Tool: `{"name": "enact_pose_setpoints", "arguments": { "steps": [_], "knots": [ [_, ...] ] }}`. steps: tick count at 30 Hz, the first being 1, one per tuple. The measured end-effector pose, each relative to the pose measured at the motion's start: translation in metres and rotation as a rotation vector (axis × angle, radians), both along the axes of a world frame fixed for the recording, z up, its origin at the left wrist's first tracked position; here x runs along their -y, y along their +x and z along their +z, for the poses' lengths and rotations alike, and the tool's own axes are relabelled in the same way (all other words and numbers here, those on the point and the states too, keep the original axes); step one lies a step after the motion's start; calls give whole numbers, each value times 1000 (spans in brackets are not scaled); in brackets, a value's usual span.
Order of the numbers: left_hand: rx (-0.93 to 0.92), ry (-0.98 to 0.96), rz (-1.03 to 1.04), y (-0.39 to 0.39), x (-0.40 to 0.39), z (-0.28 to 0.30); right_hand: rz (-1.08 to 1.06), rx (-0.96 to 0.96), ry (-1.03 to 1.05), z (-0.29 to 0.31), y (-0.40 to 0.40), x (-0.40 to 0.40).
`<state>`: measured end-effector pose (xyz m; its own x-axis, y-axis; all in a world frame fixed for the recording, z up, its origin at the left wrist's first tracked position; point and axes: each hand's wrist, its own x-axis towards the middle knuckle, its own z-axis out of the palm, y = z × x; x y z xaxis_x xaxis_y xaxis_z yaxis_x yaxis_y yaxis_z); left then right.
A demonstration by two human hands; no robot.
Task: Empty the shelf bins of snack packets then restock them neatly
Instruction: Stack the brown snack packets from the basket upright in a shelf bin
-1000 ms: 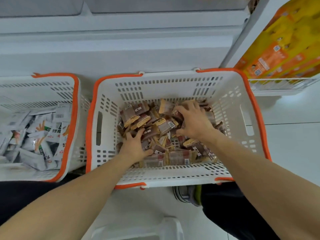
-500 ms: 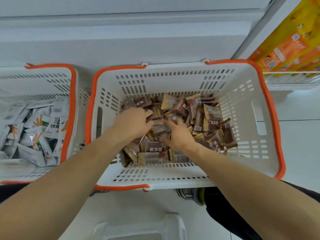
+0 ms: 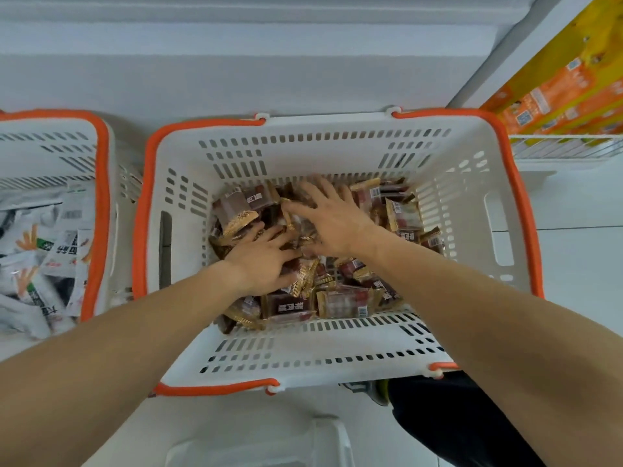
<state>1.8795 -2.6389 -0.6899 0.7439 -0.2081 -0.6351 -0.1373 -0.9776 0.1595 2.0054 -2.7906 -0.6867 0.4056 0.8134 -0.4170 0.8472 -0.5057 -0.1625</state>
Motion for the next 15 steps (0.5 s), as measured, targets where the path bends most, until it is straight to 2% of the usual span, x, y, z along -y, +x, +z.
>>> {"name": "enact_pose_setpoints", "arguments": {
  "steps": [2,4,9,11,13,15],
  "knots": [
    [21,-21,43,-5,0,5,43,-21,-113,-17,3,-2],
    [46,-44,88,-9,-2,9,23,-16,-125,-25,7,5],
    [-20,7,116,-3,-2,14,92,133,-243,-12,12,39],
    [49,1,118,5,8,13,101,147,-263,1,10,49],
    [174,-96,102,16,18,6,114,146,-275,15,7,55],
    [176,-168,7,25,24,-5,130,167,-311,31,6,63]
  ]
}}
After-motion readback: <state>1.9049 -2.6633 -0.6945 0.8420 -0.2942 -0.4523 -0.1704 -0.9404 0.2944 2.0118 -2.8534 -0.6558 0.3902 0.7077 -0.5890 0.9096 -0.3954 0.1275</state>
